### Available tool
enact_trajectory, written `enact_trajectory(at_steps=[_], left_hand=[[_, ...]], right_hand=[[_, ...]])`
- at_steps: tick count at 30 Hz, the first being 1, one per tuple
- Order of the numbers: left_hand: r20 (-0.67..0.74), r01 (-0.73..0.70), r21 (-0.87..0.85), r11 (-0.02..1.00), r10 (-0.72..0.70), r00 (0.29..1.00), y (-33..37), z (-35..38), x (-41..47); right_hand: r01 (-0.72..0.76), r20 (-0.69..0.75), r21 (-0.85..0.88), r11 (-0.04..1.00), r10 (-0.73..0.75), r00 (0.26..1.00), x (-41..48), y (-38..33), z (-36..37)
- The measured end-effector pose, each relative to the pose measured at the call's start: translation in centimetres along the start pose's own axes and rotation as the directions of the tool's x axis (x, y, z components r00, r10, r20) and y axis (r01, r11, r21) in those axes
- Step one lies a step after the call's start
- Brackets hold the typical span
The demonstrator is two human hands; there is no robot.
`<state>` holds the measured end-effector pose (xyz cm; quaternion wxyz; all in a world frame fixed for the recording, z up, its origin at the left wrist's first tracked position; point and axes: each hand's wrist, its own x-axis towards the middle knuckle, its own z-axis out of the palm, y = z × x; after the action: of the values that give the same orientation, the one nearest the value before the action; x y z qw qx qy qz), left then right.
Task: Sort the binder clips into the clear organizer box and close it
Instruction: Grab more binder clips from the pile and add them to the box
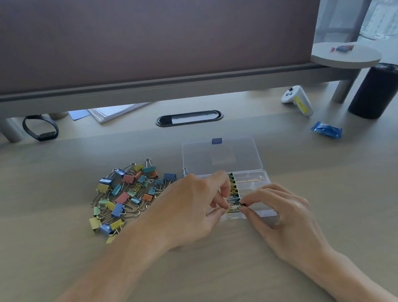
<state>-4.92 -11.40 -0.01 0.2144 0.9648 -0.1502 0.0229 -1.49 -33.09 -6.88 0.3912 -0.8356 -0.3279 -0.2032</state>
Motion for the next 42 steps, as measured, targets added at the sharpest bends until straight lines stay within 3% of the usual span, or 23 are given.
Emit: enact_trajectory(at_steps=[7, 17, 24, 32, 38, 42], left_hand=[[-0.001, -0.009, 0.021, 1.000, 0.009, 1.000, 0.1, 0.0, 0.1], [-0.003, 0.001, 0.008, 1.000, -0.001, 1.000, 0.1, 0.0, 0.2], [-0.005, 0.000, 0.021, 1.000, 0.000, 1.000, 0.0, 0.0, 0.2], [-0.008, -0.036, 0.055, 0.998, 0.036, 0.999, -0.2, 0.2, -0.1], [-0.011, -0.052, 0.047, 0.998, 0.053, 0.999, -0.4, 0.2, -0.1], [-0.007, -0.062, 0.042, 0.997, 0.063, 0.998, -0.6, 0.3, -0.1]], right_hand=[[0.124, 0.022, -0.025, 0.992, -0.124, 0.992, 0.4, 0.2, 0.1], [0.042, -0.028, 0.033, 0.999, -0.041, 0.999, 0.2, 0.3, 0.6], [0.082, 0.015, 0.012, 0.997, -0.082, 0.997, 0.0, 0.2, 0.5], [0.266, 0.143, -0.165, 0.950, -0.244, 0.959, 0.2, 0.6, -0.1], [0.284, 0.170, -0.192, 0.939, -0.253, 0.952, -0.7, 0.5, -0.4], [0.198, 0.204, -0.224, 0.954, -0.152, 0.967, -1.1, 0.1, -1.0]])
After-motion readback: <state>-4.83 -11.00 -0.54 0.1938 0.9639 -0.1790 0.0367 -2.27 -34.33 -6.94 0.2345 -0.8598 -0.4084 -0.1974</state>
